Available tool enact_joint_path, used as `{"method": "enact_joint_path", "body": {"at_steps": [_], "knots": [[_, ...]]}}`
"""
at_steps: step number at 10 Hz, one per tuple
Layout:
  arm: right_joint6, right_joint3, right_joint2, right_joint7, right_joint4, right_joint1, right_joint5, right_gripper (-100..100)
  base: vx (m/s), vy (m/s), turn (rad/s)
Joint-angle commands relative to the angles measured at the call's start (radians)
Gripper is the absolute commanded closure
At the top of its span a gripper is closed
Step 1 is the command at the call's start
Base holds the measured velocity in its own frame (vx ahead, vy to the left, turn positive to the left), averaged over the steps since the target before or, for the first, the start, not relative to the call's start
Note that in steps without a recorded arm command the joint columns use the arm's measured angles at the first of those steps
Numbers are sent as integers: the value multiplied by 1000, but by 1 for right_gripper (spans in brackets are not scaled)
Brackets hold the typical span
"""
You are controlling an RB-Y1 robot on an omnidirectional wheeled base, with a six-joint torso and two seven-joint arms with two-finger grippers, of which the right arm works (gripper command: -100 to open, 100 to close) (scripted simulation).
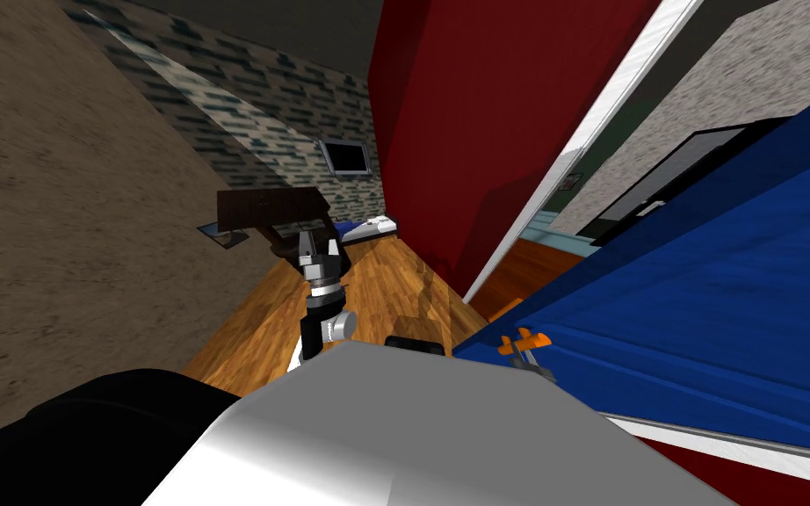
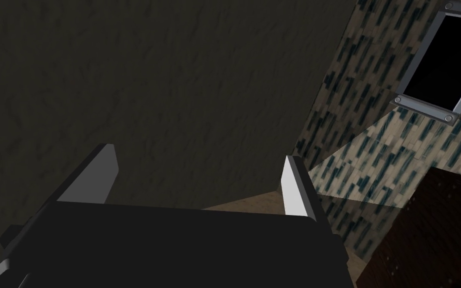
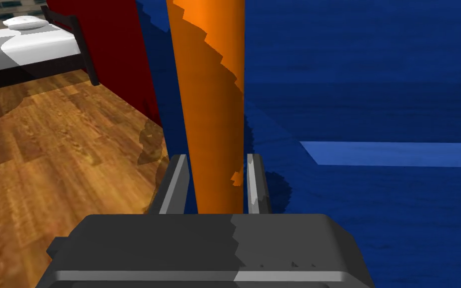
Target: Pull the door open
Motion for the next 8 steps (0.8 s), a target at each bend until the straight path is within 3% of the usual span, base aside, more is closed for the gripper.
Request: {"method": "enact_joint_path", "body": {"at_steps": [1,7,8], "knots": [[-16,17,-4,-3,-2,4,16,100,-197,-68,53],[-66,80,-25,-14,-12,19,73,100,-203,-61,37],[-57,76,-22,-13,-13,17,69,100,-80,-19,14]]}}
